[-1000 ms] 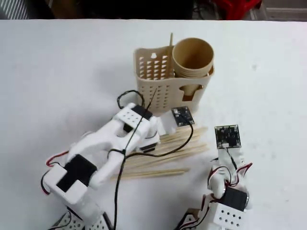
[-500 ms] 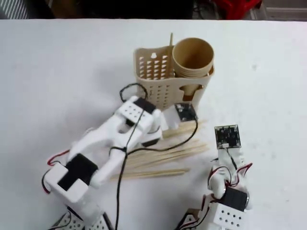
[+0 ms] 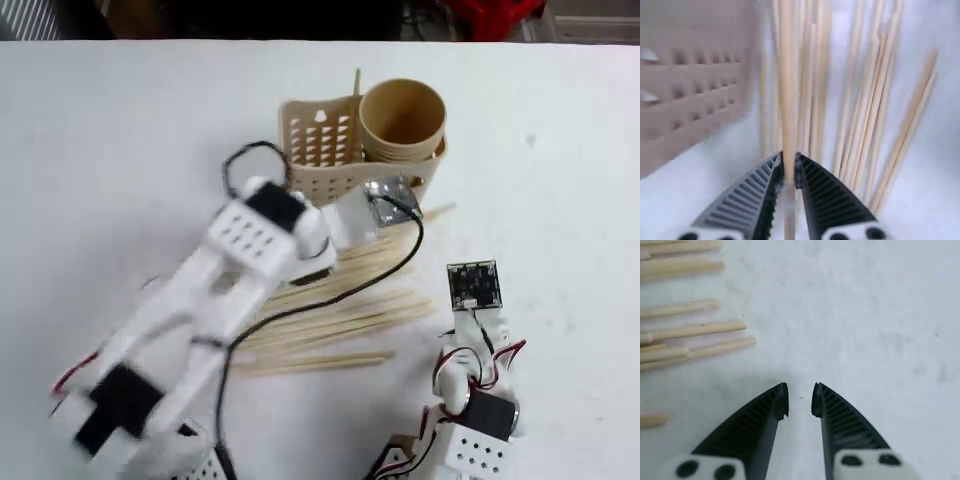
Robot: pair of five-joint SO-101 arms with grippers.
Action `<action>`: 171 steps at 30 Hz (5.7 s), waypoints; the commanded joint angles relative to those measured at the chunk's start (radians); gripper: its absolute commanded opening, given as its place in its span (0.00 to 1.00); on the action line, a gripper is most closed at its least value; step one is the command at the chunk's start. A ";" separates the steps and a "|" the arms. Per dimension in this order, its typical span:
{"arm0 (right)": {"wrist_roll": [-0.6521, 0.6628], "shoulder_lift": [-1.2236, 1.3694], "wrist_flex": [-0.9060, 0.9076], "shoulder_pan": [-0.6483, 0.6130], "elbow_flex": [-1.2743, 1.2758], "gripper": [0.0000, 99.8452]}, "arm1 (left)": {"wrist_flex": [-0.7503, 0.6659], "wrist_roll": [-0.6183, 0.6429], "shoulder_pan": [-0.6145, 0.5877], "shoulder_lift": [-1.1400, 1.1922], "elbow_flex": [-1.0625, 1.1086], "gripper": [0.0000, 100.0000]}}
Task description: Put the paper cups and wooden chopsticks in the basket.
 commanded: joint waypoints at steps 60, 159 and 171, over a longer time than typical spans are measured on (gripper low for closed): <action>0.018 -0.008 0.002 0.004 0.006 0.10 | -0.882 0.560 -0.255 -0.421 0.089 0.10; 0.020 -0.007 0.004 0.005 0.006 0.10 | -0.315 -0.023 0.148 -0.062 0.644 0.08; 0.020 -0.007 0.004 0.005 0.006 0.10 | -0.325 -0.015 -0.001 -0.064 0.615 0.05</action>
